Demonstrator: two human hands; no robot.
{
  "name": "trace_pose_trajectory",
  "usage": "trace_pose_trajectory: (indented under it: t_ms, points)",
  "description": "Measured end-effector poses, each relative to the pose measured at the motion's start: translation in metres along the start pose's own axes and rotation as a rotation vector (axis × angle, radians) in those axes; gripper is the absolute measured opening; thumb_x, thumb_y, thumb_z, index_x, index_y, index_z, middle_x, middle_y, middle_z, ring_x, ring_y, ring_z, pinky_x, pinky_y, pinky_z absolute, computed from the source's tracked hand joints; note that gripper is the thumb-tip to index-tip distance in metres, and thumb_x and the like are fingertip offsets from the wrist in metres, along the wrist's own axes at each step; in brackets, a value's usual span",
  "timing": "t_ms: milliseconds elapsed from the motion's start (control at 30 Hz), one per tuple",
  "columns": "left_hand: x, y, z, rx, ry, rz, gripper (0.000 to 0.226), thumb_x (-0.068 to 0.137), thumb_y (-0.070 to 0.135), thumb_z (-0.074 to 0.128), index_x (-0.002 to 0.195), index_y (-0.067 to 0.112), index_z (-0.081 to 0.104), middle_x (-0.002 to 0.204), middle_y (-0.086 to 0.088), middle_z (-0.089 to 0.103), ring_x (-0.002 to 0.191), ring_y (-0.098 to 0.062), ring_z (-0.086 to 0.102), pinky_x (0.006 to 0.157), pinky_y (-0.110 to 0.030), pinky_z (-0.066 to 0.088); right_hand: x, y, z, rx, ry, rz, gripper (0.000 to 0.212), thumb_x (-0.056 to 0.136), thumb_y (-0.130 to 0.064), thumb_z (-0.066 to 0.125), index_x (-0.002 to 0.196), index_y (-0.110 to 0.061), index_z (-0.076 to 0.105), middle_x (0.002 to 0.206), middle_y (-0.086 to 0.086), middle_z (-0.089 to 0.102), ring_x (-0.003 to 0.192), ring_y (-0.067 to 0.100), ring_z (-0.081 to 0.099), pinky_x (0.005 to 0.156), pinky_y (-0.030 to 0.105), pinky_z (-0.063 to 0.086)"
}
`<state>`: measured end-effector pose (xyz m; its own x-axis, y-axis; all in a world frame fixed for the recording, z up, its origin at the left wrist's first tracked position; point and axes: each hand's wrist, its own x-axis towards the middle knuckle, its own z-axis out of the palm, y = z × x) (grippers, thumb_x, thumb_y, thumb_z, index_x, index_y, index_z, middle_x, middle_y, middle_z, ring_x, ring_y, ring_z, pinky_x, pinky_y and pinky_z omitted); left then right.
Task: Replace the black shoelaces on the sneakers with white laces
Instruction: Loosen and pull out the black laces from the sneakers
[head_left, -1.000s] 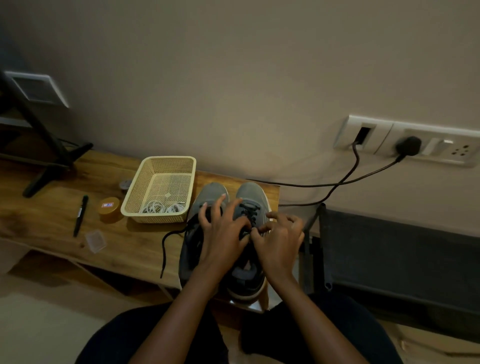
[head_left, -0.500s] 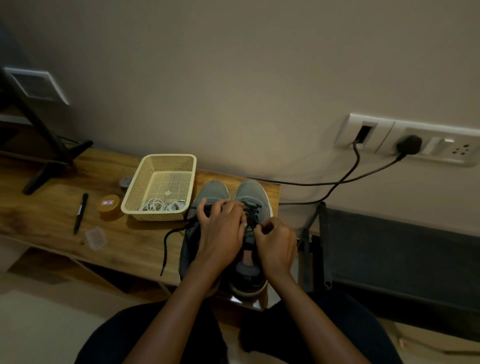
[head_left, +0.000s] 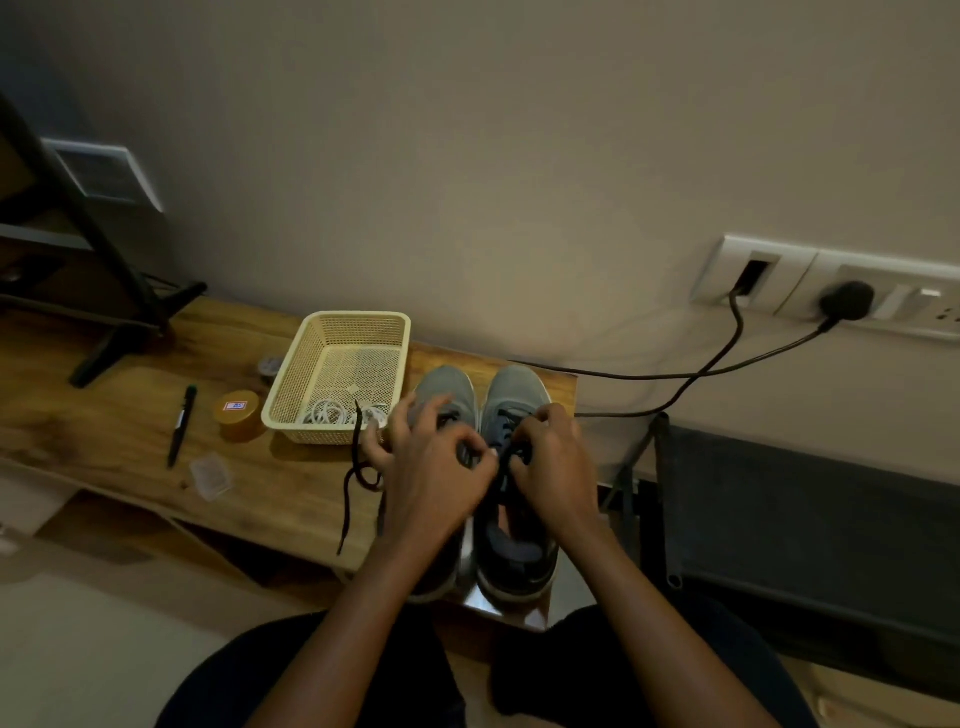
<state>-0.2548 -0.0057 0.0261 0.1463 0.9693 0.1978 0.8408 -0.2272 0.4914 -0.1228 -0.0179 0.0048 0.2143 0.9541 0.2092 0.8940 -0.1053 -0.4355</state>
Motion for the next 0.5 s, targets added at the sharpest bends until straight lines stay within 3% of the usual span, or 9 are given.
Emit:
trace_pose_trajectory:
  t_ms: [100, 267, 333, 433, 500]
  points:
    - [-0.006, 0.007, 0.010, 0.184, -0.065, 0.030, 0.023, 0.079, 0.054, 0.061, 0.092, 0.035, 0.065, 0.150, 0.011, 0.026, 0.143, -0.019, 0.000, 0.106, -0.049, -0.011, 0.002, -0.002, -0.001, 0.057, 0.016, 0.015, 0.004, 0.082, -0.011, 0.063, 0.086, -0.009, 0.064, 0.109, 0.004, 0.049, 0.088, 0.018, 0.053, 0.062, 0.026, 0.040]
    - [-0.002, 0.009, 0.015, 0.182, -0.012, 0.039, 0.021, 0.078, 0.047, 0.067, 0.085, 0.028, 0.070, 0.150, 0.008, 0.033, 0.144, -0.022, 0.004, 0.108, -0.050, -0.009, 0.004, 0.004, -0.002, 0.214, 0.010, 0.118, 0.005, 0.080, -0.013, 0.069, 0.082, -0.010, 0.071, 0.113, -0.001, 0.054, 0.090, 0.014, 0.059, 0.068, 0.026, 0.046]
    - [-0.002, 0.011, 0.016, 0.152, -0.007, 0.026, 0.016, 0.077, 0.043, 0.069, 0.078, 0.027, 0.070, 0.148, 0.009, 0.036, 0.144, -0.021, 0.005, 0.108, -0.049, -0.010, 0.006, 0.005, -0.002, 0.304, 0.018, 0.193, 0.003, 0.077, -0.012, 0.071, 0.074, -0.013, 0.070, 0.103, -0.002, 0.060, 0.090, 0.014, 0.059, 0.071, 0.025, 0.046]
    - [-0.001, 0.012, 0.016, 0.143, -0.018, 0.003, 0.014, 0.077, 0.042, 0.068, 0.076, 0.028, 0.070, 0.149, 0.012, 0.035, 0.144, -0.020, 0.003, 0.108, -0.049, -0.009, 0.007, 0.003, -0.004, 0.549, 0.026, 0.384, 0.024, 0.073, -0.006, 0.075, 0.057, -0.019, 0.063, 0.077, -0.004, 0.064, 0.076, 0.011, 0.060, 0.069, 0.026, 0.048]
    - [0.000, 0.013, 0.016, 0.153, -0.026, -0.008, 0.014, 0.078, 0.042, 0.067, 0.075, 0.029, 0.070, 0.149, 0.012, 0.033, 0.144, -0.019, 0.003, 0.108, -0.050, -0.009, 0.008, 0.004, -0.006, 0.756, 0.052, 0.525, 0.026, 0.072, 0.000, 0.074, 0.056, -0.017, 0.063, 0.070, -0.002, 0.065, 0.072, 0.014, 0.062, 0.071, 0.031, 0.053]
